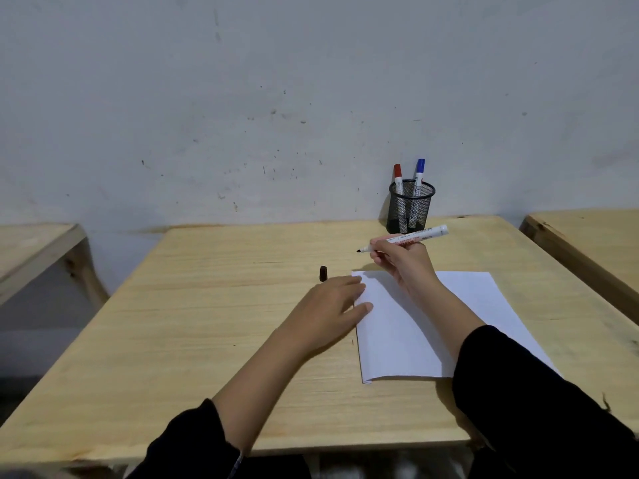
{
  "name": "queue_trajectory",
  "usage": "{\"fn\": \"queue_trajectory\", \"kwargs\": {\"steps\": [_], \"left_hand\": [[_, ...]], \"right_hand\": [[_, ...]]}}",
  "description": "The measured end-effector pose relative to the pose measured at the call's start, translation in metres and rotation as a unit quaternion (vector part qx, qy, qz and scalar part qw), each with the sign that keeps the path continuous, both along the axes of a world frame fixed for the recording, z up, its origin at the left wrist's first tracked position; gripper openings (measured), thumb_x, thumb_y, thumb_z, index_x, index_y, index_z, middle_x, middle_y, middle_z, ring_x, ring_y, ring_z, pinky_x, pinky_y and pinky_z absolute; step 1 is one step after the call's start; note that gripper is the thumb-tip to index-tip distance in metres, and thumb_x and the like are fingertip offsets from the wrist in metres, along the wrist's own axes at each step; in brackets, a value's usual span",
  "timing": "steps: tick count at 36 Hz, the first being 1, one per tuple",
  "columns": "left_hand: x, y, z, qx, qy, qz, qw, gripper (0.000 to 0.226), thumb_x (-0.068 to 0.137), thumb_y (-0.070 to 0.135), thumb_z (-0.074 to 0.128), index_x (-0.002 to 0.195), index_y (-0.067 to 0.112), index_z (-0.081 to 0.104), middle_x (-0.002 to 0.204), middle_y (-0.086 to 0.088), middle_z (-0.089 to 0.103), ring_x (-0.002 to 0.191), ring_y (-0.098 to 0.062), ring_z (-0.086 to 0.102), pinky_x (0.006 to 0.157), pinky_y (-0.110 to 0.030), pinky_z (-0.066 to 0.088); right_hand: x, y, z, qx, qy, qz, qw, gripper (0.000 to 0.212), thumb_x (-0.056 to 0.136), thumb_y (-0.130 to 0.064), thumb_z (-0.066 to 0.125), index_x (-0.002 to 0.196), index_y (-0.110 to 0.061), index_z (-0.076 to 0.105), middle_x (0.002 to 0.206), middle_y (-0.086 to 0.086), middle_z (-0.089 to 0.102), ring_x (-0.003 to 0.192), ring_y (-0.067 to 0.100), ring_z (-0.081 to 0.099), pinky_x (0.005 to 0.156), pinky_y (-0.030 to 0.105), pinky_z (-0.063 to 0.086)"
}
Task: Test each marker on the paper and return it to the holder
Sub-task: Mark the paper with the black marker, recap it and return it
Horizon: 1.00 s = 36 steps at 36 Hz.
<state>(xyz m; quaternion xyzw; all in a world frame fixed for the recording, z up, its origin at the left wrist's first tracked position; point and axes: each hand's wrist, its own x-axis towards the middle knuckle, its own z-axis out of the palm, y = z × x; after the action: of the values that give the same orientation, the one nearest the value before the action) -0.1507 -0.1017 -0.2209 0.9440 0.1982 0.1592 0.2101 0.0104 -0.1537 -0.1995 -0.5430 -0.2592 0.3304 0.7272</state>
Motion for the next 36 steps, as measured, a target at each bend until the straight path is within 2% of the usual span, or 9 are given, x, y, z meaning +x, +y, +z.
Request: {"fn": "queue_trajectory", "kwargs": {"steps": [3, 4, 8, 11, 15, 17, 21, 28, 36], "left_hand": [[0.000, 0.001, -0.004, 0.012, 0.010, 0.010, 1.000, 0.036, 0.094, 0.042, 0.045, 0.089, 0.008, 0.056, 0.091, -0.003, 0.059, 0.086, -0.017, 0.052, 0.077, -0.038, 0.048], [0.000, 0.001, -0.005, 0.012, 0.009, 0.011, 1.000, 0.037, 0.094, 0.042, 0.045, 0.088, 0.008, 0.056, 0.089, -0.003, 0.058, 0.084, -0.017, 0.052, 0.077, -0.039, 0.048], [-0.002, 0.002, -0.007, 0.001, 0.021, 0.015, 1.000, 0.044, 0.093, 0.042, 0.047, 0.110, 0.004, 0.061, 0.116, -0.009, 0.062, 0.108, -0.021, 0.056, 0.092, -0.039, 0.046], [-0.001, 0.000, -0.009, -0.001, 0.029, 0.016, 0.999, 0.044, 0.093, 0.042, 0.047, 0.115, 0.006, 0.060, 0.119, -0.008, 0.062, 0.112, -0.019, 0.055, 0.094, -0.039, 0.046], [0.000, 0.000, -0.013, -0.004, 0.022, 0.020, 1.000, 0.044, 0.094, 0.043, 0.046, 0.121, 0.011, 0.059, 0.128, -0.001, 0.059, 0.119, -0.014, 0.051, 0.095, -0.033, 0.046], [-0.001, 0.000, -0.014, -0.017, 0.013, 0.020, 1.000, 0.044, 0.094, 0.043, 0.046, 0.128, 0.016, 0.056, 0.134, 0.006, 0.056, 0.123, -0.010, 0.049, 0.095, -0.029, 0.044], [-0.002, -0.003, -0.012, -0.025, 0.012, 0.023, 0.999, 0.040, 0.095, 0.039, 0.046, 0.123, 0.012, 0.056, 0.124, 0.000, 0.059, 0.115, -0.015, 0.053, 0.093, -0.034, 0.047], [-0.003, -0.005, -0.011, -0.036, 0.024, 0.020, 0.999, 0.041, 0.096, 0.038, 0.046, 0.123, 0.009, 0.055, 0.129, -0.004, 0.057, 0.118, -0.017, 0.050, 0.096, -0.035, 0.043], [-0.003, -0.005, -0.012, -0.041, 0.020, 0.016, 0.999, 0.044, 0.096, 0.037, 0.046, 0.134, 0.015, 0.051, 0.137, 0.002, 0.053, 0.125, -0.011, 0.046, 0.097, -0.028, 0.040]], "right_hand": [[-0.004, 0.006, -0.005, -0.013, 0.008, -0.007, 1.000, 0.008, 0.084, 0.000, 0.062, 0.077, -0.002, 0.063, 0.063, 0.007, 0.061, 0.052, 0.010, 0.058, 0.058, 0.015, 0.054], [-0.005, 0.008, -0.006, -0.018, 0.010, -0.011, 1.000, 0.007, 0.083, -0.001, 0.061, 0.076, -0.002, 0.062, 0.062, 0.006, 0.061, 0.053, 0.011, 0.057, 0.059, 0.016, 0.054], [-0.013, 0.014, -0.010, -0.040, 0.005, -0.036, 0.999, 0.008, 0.081, 0.000, 0.058, 0.074, -0.001, 0.059, 0.058, 0.007, 0.056, 0.052, 0.013, 0.053, 0.057, 0.019, 0.050], [-0.021, 0.018, -0.014, -0.035, 0.034, -0.037, 0.998, 0.003, 0.080, 0.003, 0.055, 0.081, 0.000, 0.054, 0.061, 0.010, 0.050, 0.049, 0.014, 0.046, 0.052, 0.024, 0.044], [-0.025, 0.019, -0.018, -0.071, -0.005, -0.053, 0.996, 0.008, 0.077, 0.000, 0.054, 0.071, -0.005, 0.050, 0.058, 0.010, 0.049, 0.048, 0.016, 0.046, 0.054, 0.029, 0.041], [-0.026, 0.019, -0.018, -0.070, -0.023, -0.063, 0.995, 0.013, 0.078, 0.002, 0.053, 0.070, -0.006, 0.048, 0.056, 0.009, 0.047, 0.043, 0.010, 0.047, 0.051, 0.023, 0.043], [-0.028, 0.017, -0.016, -0.064, -0.058, -0.068, 0.994, 0.008, 0.083, 0.004, 0.052, 0.081, -0.003, 0.050, 0.059, 0.010, 0.045, 0.035, -0.001, 0.045, 0.041, 0.009, 0.040], [-0.029, 0.017, -0.017, -0.071, -0.082, -0.062, 0.992, 0.009, 0.081, 0.005, 0.051, 0.081, -0.004, 0.052, 0.056, 0.009, 0.046, 0.036, 0.001, 0.046, 0.042, 0.010, 0.041], [-0.029, 0.020, -0.021, -0.066, -0.083, -0.050, 0.993, 0.011, 0.080, 0.007, 0.050, 0.077, -0.004, 0.052, 0.054, 0.010, 0.045, 0.038, 0.003, 0.045, 0.048, 0.015, 0.045]]}}
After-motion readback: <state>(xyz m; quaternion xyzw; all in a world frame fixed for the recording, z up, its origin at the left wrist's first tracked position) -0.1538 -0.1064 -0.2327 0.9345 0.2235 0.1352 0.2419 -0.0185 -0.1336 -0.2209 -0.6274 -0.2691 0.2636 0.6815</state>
